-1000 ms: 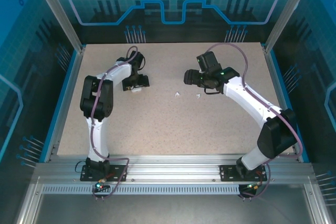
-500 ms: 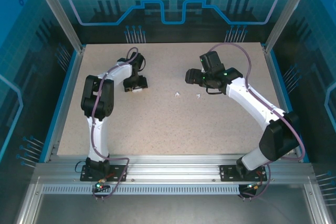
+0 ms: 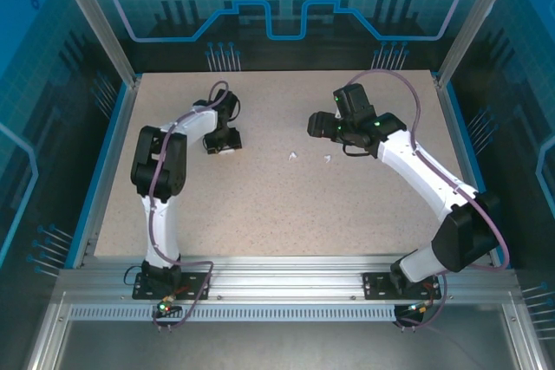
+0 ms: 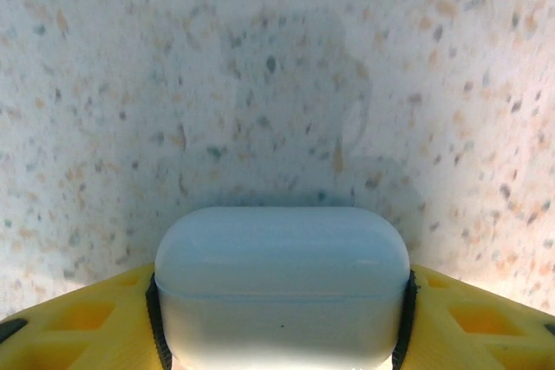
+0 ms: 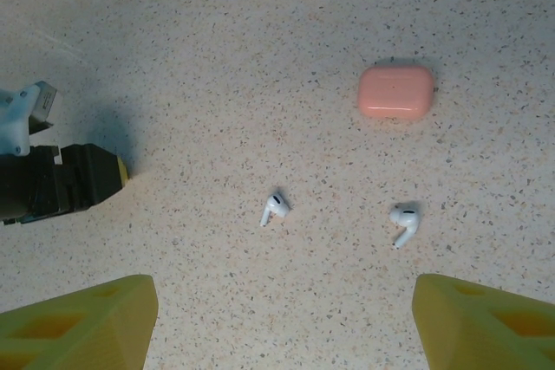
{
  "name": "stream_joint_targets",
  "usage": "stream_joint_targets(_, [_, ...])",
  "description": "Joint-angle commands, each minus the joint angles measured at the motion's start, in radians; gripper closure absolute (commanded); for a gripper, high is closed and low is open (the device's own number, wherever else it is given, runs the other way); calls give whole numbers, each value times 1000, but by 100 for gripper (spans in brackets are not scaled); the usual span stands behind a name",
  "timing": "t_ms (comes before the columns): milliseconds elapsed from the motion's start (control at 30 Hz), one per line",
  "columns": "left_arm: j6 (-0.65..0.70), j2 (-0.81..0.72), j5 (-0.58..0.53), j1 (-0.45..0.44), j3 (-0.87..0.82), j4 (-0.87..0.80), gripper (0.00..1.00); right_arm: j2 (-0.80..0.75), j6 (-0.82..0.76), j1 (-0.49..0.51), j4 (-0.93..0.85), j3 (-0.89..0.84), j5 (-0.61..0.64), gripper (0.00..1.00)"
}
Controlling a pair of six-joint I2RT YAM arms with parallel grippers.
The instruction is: Insert the wireless bluetooth earbuds into the charging case
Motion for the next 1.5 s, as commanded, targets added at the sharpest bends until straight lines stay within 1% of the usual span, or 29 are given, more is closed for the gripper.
stream_joint_targets(0, [11, -112, 21, -48, -63, -4, 54, -29, -12, -13, -15, -27, -2, 22])
stream_joint_targets(100, [-9, -183, 37, -93, -130, 9, 54, -30, -12, -10, -15, -41, -3, 22])
stream_joint_targets(200, [-37, -241, 32, -158, -187, 13, 54, -28, -9, -10, -12, -59, -6, 22])
stream_joint_targets(367, [-132, -312, 28, -275, -290, 38, 53, -30, -6, -5, -6, -85, -7, 22])
stream_joint_targets(533, [-239, -341, 4, -401, -357, 56, 53, -28, -7, 0, -6, -99, -1, 22])
stream_joint_targets(633, [-327, -345, -1, -452, -396, 83, 53, -26, -6, 0, -6, -104, 2, 22])
stream_joint_targets(733, [-374, -330, -3, -483, -413, 120, 52, -25, -2, -1, -3, -112, 4, 22])
stream_joint_targets(833, [-380, -304, -26, -494, -403, 116, 48, -20, 3, 1, -8, -115, 8, 22])
stream_joint_targets(933, [-383, -287, -26, -494, -404, 132, 42, -17, 7, 3, -15, -122, 15, 22])
stream_joint_targets(1033, [-387, -279, -16, -494, -407, 156, 33, -12, 15, 10, -30, -126, 27, 22])
stream_joint_targets(1167, [-385, -281, -5, -494, -407, 179, 27, -4, 22, 22, -55, -127, 43, 22])
stream_joint_targets(1333, [-380, -330, -12, -482, -415, 198, 20, 11, 40, 53, -93, -129, 71, 22])
stream_joint_targets(1467, [-382, -444, -4, -420, -478, 241, 16, 49, 79, 109, -111, -127, 78, 22])
